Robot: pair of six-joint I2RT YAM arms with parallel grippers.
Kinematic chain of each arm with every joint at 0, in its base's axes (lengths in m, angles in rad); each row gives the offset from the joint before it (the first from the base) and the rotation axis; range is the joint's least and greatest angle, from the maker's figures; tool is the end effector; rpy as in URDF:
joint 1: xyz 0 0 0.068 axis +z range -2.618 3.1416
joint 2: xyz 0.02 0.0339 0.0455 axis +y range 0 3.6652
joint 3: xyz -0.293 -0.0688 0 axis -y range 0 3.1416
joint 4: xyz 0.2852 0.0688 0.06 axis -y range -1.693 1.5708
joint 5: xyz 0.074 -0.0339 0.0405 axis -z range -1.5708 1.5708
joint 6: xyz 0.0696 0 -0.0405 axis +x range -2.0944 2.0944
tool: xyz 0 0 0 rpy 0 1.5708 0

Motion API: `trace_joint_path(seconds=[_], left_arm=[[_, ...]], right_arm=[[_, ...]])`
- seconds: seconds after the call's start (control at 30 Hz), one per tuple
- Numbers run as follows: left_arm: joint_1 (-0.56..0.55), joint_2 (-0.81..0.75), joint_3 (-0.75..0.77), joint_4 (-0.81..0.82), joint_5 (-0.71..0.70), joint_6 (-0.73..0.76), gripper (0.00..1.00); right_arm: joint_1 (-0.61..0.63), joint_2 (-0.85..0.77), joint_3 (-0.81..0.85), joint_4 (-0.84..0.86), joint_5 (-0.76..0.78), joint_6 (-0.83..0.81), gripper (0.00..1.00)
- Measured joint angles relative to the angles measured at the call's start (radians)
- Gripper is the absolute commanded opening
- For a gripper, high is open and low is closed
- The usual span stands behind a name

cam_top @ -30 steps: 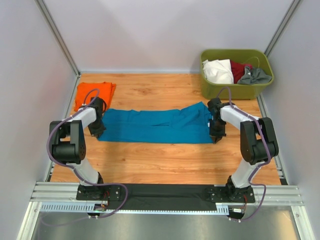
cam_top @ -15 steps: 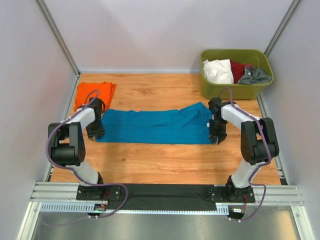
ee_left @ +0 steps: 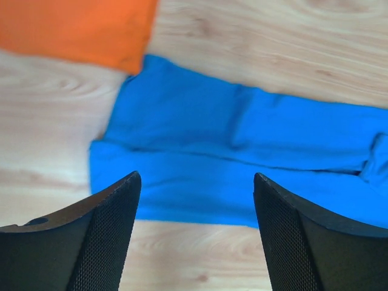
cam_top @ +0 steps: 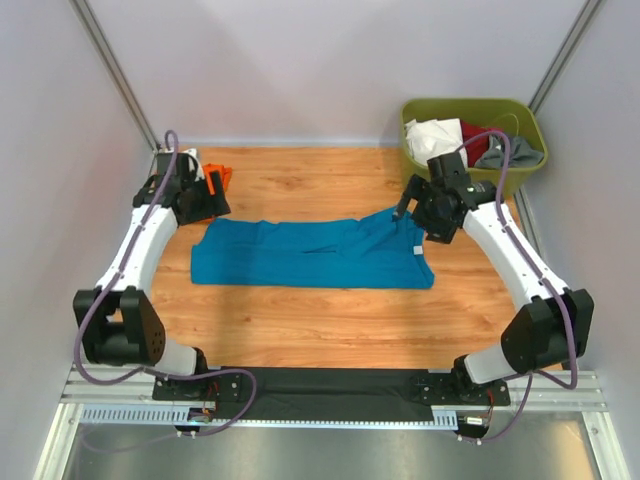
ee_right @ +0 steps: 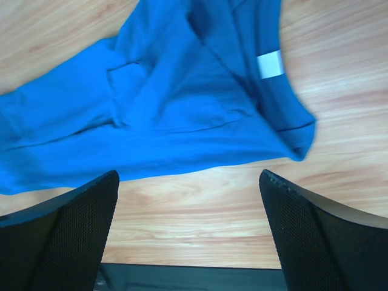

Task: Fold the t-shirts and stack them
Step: Fold the tshirt

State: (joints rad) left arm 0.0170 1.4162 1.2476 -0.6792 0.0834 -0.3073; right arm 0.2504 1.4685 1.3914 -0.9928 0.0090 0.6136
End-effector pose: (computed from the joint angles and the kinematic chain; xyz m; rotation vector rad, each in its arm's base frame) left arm 0.3610 0.0003 0.3068 -0.3541 2.4021 -0.2330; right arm 0.3373 0.0856 0.3169 0.4852 2.6252 0.2750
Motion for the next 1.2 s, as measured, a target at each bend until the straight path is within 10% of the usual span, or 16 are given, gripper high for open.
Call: trace_joint_path(seconds=[0.57, 1.2], left_arm=[[-0.088, 0.358, -0.130, 0.130, -0.024, -0.066, 0.76], [-0.155, 0.107, -0.418, -0.127, -0.239, -0.542, 0.67]], right_arm=[[0.159, 0.354, -0.209, 0.325, 0.018, 0.418, 1.00], [0.200, 0.805, 0.467, 0.227, 0.052, 0.213, 1.00]])
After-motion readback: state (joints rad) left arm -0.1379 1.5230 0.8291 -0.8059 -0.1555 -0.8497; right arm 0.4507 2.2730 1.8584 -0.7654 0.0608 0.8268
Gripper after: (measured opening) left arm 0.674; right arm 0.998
